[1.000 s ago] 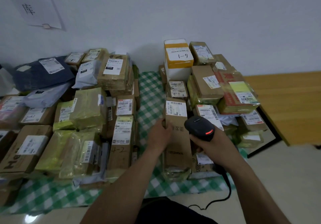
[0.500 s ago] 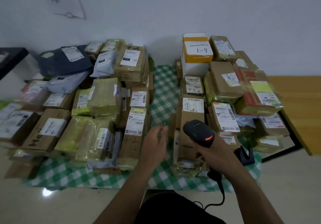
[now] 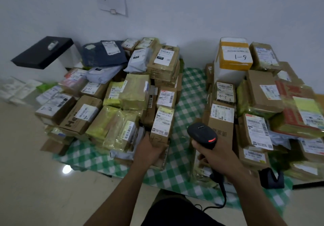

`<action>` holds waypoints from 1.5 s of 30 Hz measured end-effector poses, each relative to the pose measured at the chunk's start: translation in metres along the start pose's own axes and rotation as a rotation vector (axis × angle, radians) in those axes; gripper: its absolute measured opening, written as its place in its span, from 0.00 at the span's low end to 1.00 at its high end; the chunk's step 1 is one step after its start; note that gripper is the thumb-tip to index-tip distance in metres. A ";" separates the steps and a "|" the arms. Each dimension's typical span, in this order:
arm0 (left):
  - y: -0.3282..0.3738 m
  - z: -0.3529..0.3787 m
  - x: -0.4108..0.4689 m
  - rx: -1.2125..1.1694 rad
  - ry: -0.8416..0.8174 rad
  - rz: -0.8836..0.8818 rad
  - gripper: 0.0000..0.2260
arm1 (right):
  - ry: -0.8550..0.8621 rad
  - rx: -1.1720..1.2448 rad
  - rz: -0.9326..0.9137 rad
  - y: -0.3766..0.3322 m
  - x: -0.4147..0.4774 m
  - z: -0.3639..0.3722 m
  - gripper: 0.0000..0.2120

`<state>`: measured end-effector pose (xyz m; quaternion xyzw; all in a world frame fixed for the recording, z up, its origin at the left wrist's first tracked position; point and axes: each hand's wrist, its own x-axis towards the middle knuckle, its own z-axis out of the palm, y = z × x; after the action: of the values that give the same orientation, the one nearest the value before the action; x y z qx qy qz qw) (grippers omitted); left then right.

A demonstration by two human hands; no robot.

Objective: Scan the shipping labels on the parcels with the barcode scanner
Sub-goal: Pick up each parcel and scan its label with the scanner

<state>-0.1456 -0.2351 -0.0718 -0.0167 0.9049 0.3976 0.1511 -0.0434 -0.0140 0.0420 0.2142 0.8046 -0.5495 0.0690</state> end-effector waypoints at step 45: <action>0.127 -0.046 0.041 -0.422 -0.036 0.473 0.52 | 0.003 0.248 -0.154 -0.100 0.021 -0.046 0.09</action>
<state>-0.2156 -0.1776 0.0367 0.1705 0.7784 0.6008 0.0636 -0.0988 0.0035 0.1376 0.1595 0.7446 -0.6481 -0.0018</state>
